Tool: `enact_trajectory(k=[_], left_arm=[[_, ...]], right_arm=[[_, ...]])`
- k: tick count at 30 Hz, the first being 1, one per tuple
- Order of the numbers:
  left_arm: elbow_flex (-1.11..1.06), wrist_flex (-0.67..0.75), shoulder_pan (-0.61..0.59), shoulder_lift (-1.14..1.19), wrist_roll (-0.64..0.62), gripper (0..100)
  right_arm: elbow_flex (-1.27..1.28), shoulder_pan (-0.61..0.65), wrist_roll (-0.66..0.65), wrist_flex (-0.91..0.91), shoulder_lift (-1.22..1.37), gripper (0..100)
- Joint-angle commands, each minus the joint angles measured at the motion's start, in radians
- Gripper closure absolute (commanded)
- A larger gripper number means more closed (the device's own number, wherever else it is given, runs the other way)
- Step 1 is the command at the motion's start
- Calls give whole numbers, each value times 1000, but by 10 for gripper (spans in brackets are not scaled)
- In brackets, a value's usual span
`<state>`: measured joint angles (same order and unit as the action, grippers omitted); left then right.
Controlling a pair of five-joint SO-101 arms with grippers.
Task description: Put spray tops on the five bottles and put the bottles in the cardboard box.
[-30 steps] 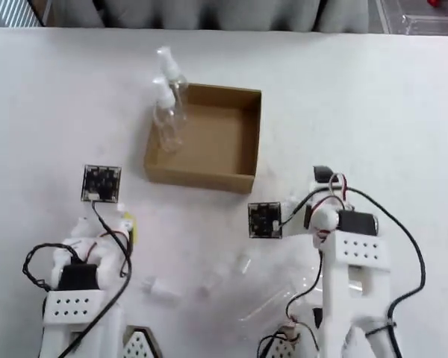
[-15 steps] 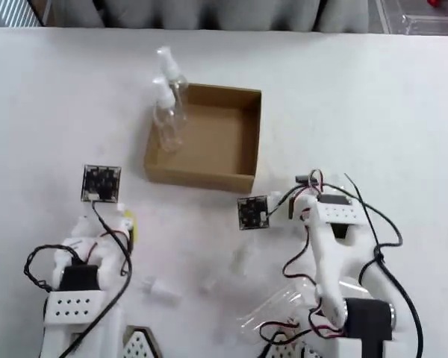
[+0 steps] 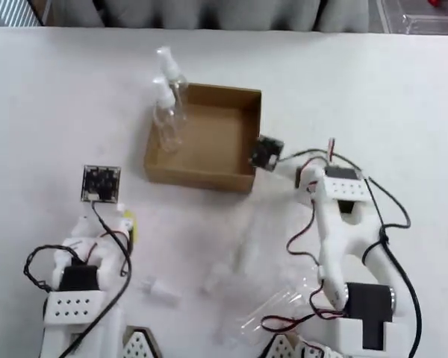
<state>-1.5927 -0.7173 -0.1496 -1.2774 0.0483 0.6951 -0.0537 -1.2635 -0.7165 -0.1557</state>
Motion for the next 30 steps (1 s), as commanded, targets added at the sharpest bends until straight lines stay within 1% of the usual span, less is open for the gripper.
enact_trajectory(k=[1,4,6,12,18,21,24,30], left_arm=[[12,31,-4,-19,12,902],[11,31,-4,-19,12,902],[11,31,-4,-19,12,903],[11,31,-4,-19,11,905],[11,28,-4,-19,11,906],[11,25,-5,-19,11,906],[11,25,-7,-19,11,906],[11,25,-8,-19,11,906]], right_arm=[[-115,-47,25,-159,-7,982],[-186,-81,28,-309,-7,982],[-226,-94,84,-389,-7,982],[-338,-93,462,-524,-7,982],[-493,-93,715,-665,-7,982],[-552,-93,891,-730,-7,982],[-595,-62,1051,-794,-7,982],[-638,51,1254,-932,-7,982]])
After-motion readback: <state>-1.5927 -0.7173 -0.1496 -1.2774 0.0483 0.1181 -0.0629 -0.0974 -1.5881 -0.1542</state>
